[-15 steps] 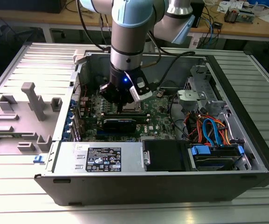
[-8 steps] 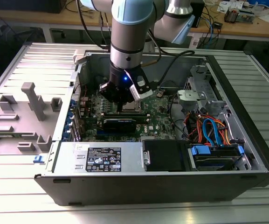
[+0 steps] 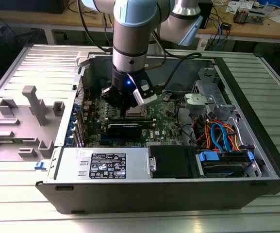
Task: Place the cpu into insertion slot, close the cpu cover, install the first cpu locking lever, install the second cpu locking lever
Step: 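Install the second cpu locking lever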
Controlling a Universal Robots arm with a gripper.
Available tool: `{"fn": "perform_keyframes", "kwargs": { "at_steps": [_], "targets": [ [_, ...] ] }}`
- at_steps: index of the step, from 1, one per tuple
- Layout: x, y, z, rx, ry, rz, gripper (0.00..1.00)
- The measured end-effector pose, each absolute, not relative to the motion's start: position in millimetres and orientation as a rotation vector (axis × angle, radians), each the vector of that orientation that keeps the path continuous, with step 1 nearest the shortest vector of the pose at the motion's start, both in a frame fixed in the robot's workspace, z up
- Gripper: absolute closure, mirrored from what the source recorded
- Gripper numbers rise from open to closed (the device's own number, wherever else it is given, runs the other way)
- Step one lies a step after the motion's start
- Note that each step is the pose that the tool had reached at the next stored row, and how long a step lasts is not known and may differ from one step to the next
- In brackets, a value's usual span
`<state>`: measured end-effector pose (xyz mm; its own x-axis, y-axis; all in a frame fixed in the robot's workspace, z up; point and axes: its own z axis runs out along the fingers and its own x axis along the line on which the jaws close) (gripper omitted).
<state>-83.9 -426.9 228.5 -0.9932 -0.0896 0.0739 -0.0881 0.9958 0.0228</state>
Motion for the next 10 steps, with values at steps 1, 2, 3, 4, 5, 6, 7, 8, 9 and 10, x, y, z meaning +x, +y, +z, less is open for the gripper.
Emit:
{"fn": "perform_keyframes", "kwargs": {
  "at_steps": [1, 2, 3, 4, 5, 6, 7, 8, 9, 10],
  "targets": [
    [-83.9, -426.9, 227.4, 0.141, -3.063, -0.03, 0.89],
    [-84.0, -426.9, 226.7, 0.144, -3.063, -0.03, 0.89],
    [-84.1, -427.0, 226.3, 0.148, -3.063, -0.031, 0.89],
    [-84.1, -427.3, 225.8, 0.151, -3.063, -0.031, 0.89],
    [-84.1, -428.0, 225.3, 0.153, -3.063, -0.034, 0.89],
    [-84.5, -428.9, 224.4, 0.155, -3.063, -0.048, 0.89],
    [-84.8, -429.2, 223.9, 0.156, -3.063, -0.06, 0.89],
    [-85.2, -429.2, 223.5, 0.157, -3.063, -0.072, 0.89],
    [-85.6, -429.2, 223.1, 0.158, -3.063, -0.088, 0.89],
    [-86.2, -429.2, 222.6, 0.158, -3.063, -0.101, 0.89]
  ]
}}
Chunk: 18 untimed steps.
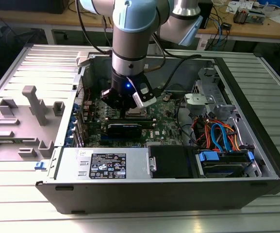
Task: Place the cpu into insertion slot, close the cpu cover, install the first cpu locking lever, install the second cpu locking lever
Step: 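Install the second cpu locking lever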
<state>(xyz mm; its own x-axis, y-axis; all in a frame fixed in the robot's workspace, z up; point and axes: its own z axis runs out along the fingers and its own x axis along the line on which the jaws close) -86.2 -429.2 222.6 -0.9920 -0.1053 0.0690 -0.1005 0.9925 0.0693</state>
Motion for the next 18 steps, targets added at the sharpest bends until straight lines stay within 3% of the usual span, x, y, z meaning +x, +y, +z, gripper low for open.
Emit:
{"fn": "perform_keyframes", "kwargs": {
  "at_steps": [18],
  "targets": [
    [-89.9, -429.9, 208.3, 0.162, -3.062, -0.161, 0.89]
  ]
}}
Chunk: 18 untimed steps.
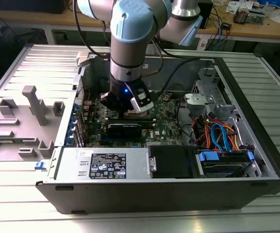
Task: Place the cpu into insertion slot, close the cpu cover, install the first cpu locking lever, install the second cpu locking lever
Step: 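Install the second cpu locking lever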
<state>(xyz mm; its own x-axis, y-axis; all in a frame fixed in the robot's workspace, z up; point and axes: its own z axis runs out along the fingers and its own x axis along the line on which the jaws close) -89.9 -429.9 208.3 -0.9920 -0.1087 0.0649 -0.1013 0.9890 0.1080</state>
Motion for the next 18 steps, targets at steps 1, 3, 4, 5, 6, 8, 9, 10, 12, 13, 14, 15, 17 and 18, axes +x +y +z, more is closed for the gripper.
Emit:
{"fn": "perform_keyframes", "kwargs": {
  "at_steps": [1, 3, 4, 5, 6, 8, 9, 10, 12, 13, 14, 15, 17, 18],
  "targets": [
    [-90.0, -429.8, 208.0, 0.162, -3.062, -0.164, 0.89],
    [-90.1, -429.8, 207.5, 0.162, -3.062, -0.171, 0.89],
    [-90.1, -429.9, 207.4, 0.162, -3.062, -0.174, 0.89],
    [-90.2, -429.9, 207.2, 0.163, -3.062, -0.181, 0.89],
    [-90.2, -429.9, 207.2, 0.163, -3.062, -0.186, 0.89],
    [-90.4, -429.8, 206.8, 0.163, -3.062, -0.195, 0.89],
    [-90.4, -429.8, 206.6, 0.163, -3.062, -0.195, 0.89],
    [-90.4, -429.9, 206.5, 0.163, -3.062, -0.195, 0.89],
    [-90.5, -429.9, 206.1, 0.164, -3.061, -0.194, 0.89],
    [-90.6, -429.9, 205.9, 0.164, -3.061, -0.195, 0.89],
    [-90.7, -429.9, 205.7, 0.164, -3.061, -0.195, 0.89],
    [-90.8, -429.9, 205.5, 0.164, -3.061, -0.196, 0.89],
    [-90.9, -429.9, 205.0, 0.164, -3.061, -0.198, 0.89],
    [-91.1, -429.9, 204.7, 0.164, -3.061, -0.199, 0.89]
  ]
}}
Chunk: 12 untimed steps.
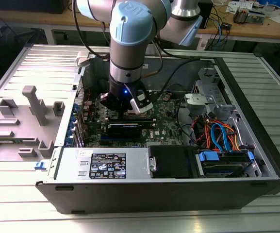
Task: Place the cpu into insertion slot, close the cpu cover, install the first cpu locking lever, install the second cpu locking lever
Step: 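Install the second cpu locking lever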
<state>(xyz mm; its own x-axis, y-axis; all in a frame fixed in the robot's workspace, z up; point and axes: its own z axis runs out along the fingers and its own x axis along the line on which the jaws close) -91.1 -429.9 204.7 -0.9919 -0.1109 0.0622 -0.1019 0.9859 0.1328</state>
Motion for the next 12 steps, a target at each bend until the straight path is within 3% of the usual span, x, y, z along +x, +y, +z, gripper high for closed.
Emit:
{"fn": "perform_keyframes", "kwargs": {
  "at_steps": [12],
  "targets": [
    [-91.1, -429.9, 201.1, 0.17, -3.061, -0.214, 0.89]
  ]
}}
